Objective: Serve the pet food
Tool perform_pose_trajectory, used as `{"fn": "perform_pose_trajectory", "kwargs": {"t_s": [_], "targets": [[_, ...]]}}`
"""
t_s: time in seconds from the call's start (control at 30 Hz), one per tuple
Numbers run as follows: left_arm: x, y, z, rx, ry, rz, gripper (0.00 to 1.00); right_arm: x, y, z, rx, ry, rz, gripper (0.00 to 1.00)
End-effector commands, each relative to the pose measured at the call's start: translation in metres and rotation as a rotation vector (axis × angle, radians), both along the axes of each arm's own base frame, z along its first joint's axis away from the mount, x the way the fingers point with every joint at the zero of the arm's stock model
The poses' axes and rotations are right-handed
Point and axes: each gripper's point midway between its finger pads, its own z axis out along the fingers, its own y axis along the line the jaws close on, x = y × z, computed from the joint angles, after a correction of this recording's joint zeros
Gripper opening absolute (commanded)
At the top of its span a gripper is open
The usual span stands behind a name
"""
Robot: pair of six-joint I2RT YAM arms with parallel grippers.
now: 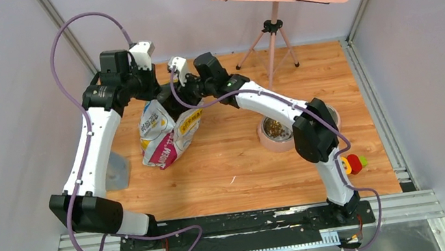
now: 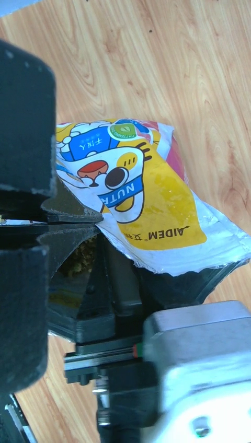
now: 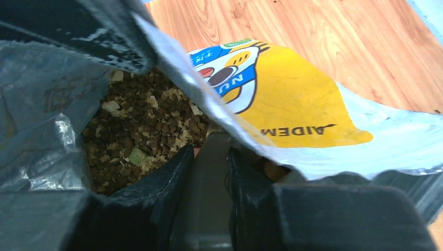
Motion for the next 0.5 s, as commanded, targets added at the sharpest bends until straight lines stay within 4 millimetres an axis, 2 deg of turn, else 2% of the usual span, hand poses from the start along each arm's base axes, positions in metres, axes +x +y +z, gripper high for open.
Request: {"fn": "perform_pose_trajectory", "kwargs": {"t_s": [0.0,0.17,0.3,0.47], "targets": [[0.023,-0.009,0.038,-0.046,-0.155,-0.015,0.00,-0.064,0.005,-0.008,0.024,0.447,0.154,0.00],[0.026,-0.007,0.039,-0.030,-0.163,-0.013,0.00,-0.053,-0.007,0.027,0.129,0.621,0.178,0.00],[0.026,-0.004,0.034,-0.015,-0.157,-0.001,0.00,-0.044,-0.017,0.049,0.186,0.636,0.177,0.00],[0.026,-0.001,0.030,0.024,-0.156,-0.017,0.00,-0.024,-0.029,0.090,0.283,0.613,0.163,0.00]]}}
